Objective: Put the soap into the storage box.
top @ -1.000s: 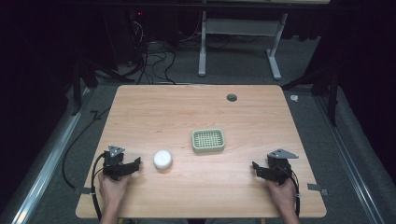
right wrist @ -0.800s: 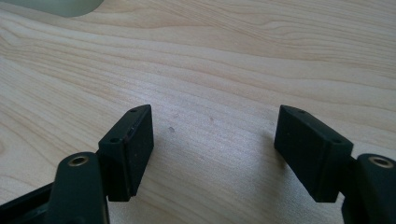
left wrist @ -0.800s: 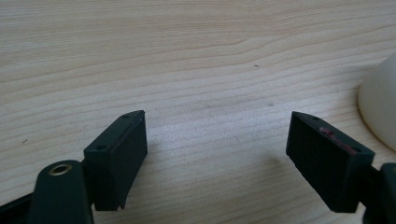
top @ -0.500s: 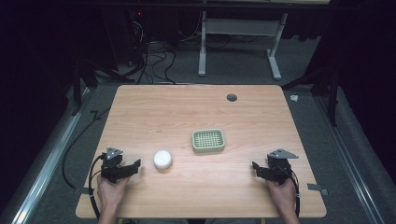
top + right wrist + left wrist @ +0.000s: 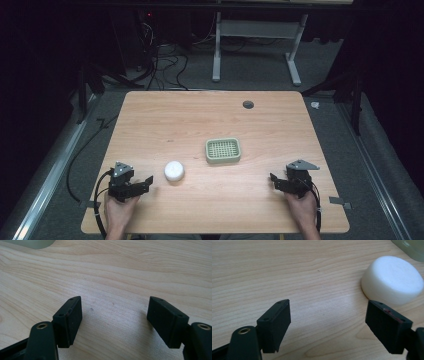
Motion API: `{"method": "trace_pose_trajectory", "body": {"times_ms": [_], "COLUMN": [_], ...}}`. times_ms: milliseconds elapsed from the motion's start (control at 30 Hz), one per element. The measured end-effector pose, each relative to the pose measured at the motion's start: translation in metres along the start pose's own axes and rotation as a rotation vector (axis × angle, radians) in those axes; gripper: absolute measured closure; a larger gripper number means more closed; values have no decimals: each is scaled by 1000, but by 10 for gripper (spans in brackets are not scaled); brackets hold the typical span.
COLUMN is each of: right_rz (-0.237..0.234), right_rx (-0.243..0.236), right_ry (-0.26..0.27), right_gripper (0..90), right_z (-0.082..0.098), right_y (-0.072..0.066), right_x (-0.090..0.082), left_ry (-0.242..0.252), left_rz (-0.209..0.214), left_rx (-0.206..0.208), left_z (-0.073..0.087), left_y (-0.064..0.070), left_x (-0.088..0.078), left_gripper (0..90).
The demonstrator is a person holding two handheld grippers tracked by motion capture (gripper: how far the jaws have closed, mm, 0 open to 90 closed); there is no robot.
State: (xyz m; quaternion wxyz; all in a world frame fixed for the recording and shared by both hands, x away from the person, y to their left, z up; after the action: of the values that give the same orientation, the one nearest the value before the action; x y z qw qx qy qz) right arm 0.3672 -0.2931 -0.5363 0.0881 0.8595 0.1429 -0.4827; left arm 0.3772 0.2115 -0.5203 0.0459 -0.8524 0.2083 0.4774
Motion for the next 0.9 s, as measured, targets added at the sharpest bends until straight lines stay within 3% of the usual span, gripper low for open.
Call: {"method": "trace_pose_trajectory", "body": {"times_ms": [467, 900], "right_rz": [0, 2], "right_rx": [0, 1], "right_ry": [1, 0], "right_gripper": [291, 291], "right_z": [0, 0], "right_y": [0, 0], "right_x": [0, 0], "left_ry": [10, -19], "left_rz": [30, 39], "left_rx": [80, 146], "left_z": [2, -4], "left_y": [29, 57], "left_x": [-10, 0], "left_gripper": [187, 162]}}
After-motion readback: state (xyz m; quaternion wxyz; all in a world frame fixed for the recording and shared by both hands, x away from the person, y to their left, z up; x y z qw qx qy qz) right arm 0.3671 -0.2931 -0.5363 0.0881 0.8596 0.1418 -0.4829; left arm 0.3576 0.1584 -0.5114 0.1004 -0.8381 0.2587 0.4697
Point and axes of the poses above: each handheld gripper's, and its own axes: x roughly forward along the jaws, z roughly out of its underside, y roughly to its right, the point moved 5 cm from there along x, roughly forward along the jaws, and after that the axes turned 15 degrees about -y, right-handed, at the moved point
